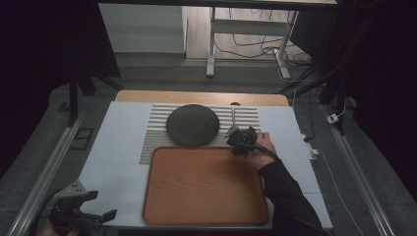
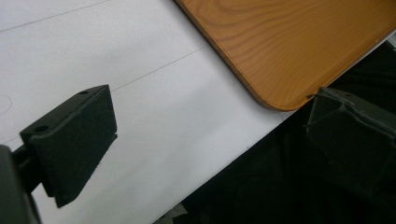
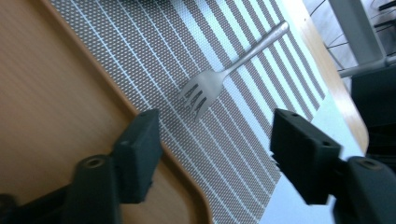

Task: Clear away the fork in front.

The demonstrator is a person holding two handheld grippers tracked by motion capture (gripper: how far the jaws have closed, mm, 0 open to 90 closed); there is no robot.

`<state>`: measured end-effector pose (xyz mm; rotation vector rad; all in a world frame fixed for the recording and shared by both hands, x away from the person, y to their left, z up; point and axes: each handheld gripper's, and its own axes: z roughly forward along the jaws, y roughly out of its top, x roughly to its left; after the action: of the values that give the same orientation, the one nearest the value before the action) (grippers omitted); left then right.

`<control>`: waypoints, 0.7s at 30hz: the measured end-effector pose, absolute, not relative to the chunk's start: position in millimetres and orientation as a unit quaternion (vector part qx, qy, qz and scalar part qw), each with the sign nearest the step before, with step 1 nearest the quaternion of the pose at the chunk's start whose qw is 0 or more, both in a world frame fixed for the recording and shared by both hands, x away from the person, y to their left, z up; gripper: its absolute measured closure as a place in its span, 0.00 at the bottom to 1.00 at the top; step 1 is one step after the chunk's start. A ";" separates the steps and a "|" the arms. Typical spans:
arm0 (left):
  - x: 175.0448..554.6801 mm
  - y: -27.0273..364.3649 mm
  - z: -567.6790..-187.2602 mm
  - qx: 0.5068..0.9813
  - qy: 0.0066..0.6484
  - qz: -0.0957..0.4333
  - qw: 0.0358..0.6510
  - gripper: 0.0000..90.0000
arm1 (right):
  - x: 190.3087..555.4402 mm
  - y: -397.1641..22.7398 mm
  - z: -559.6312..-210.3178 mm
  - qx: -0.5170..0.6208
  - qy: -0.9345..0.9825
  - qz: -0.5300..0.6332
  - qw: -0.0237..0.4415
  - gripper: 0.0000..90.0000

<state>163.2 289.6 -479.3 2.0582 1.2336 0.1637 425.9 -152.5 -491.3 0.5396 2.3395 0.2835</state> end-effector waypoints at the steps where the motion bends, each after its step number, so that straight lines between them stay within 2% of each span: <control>1: 163.2 289.5 -479.4 0.799 0.478 0.064 0.360 0.01 | 425.9 -152.5 -491.3 0.209 0.905 0.110 0.354 0.47; 3: 163.3 289.2 -479.3 0.800 0.477 0.063 0.358 0.01 | 429.3 -148.1 -494.4 0.195 0.908 0.096 0.358 0.54; 16: 163.5 287.1 -479.6 0.805 0.474 0.065 0.351 0.02 | 444.4 -131.5 -518.0 0.136 0.916 0.030 0.376 0.77; 17: 163.4 286.7 -479.7 0.806 0.473 0.066 0.350 0.02 | 443.9 -130.5 -520.4 0.127 0.916 0.026 0.379 0.84; 18: 163.5 286.6 -479.7 0.807 0.472 0.065 0.349 0.02 | 443.9 -130.5 -520.4 0.127 0.916 0.026 0.379 0.84; 21: 163.3 285.6 -479.7 0.809 0.470 0.066 0.347 0.02 | 440.7 -129.6 -522.1 0.107 0.909 0.013 0.403 0.98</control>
<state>163.3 285.6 -479.7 2.0984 1.2199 0.1703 440.7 -129.6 -522.1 0.2700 2.2966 0.0324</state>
